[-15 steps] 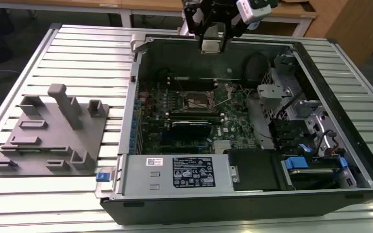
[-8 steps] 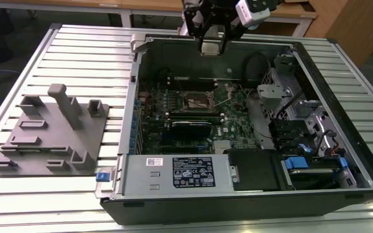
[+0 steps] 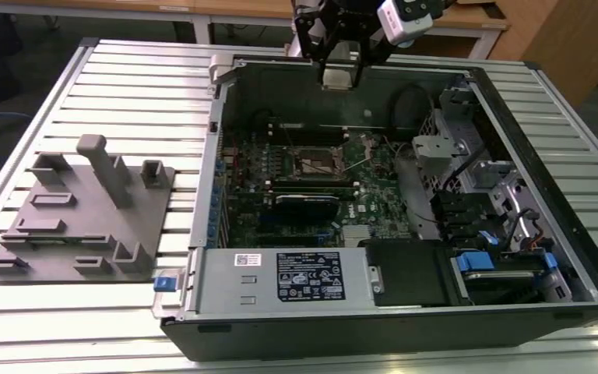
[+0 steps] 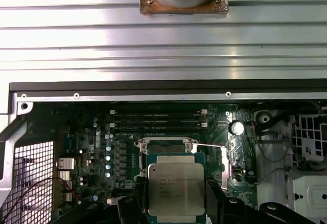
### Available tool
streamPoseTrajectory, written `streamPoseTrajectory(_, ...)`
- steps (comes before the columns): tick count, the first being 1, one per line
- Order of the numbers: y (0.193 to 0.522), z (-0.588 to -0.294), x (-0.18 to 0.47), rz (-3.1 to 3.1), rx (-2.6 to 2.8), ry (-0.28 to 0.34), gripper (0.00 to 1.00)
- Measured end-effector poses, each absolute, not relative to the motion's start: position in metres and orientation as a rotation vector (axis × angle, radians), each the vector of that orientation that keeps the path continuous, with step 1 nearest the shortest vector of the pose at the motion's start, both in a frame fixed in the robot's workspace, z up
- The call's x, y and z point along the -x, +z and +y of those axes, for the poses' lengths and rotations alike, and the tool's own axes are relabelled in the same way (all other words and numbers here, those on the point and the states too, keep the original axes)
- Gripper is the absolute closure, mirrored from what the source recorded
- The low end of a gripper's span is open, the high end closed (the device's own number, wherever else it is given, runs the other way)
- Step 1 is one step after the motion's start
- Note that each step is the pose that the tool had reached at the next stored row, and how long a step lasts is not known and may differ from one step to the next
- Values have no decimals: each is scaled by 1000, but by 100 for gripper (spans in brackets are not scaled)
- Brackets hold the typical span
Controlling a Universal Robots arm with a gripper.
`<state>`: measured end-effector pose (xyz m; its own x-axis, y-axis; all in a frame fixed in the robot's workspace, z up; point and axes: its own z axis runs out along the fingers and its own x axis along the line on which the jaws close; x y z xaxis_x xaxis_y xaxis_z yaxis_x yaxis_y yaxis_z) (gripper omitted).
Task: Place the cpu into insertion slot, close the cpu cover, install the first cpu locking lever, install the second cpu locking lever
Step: 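Place the cpu into insertion slot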
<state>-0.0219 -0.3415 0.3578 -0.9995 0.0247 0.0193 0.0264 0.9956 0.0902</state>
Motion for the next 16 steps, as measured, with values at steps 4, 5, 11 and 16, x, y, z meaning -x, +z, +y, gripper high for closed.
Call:
streamPoseTrajectory(4, 357, -342, 22, -3120, 40, -145, 46)
streamPoseTrajectory(5, 357, -342, 22, -3120, 40, -145, 46)
streamPoseTrajectory(11, 356, -342, 22, -3120, 40, -145, 46)
streamPoseTrajectory(16, 354, -342, 22, -3120, 40, -145, 46)
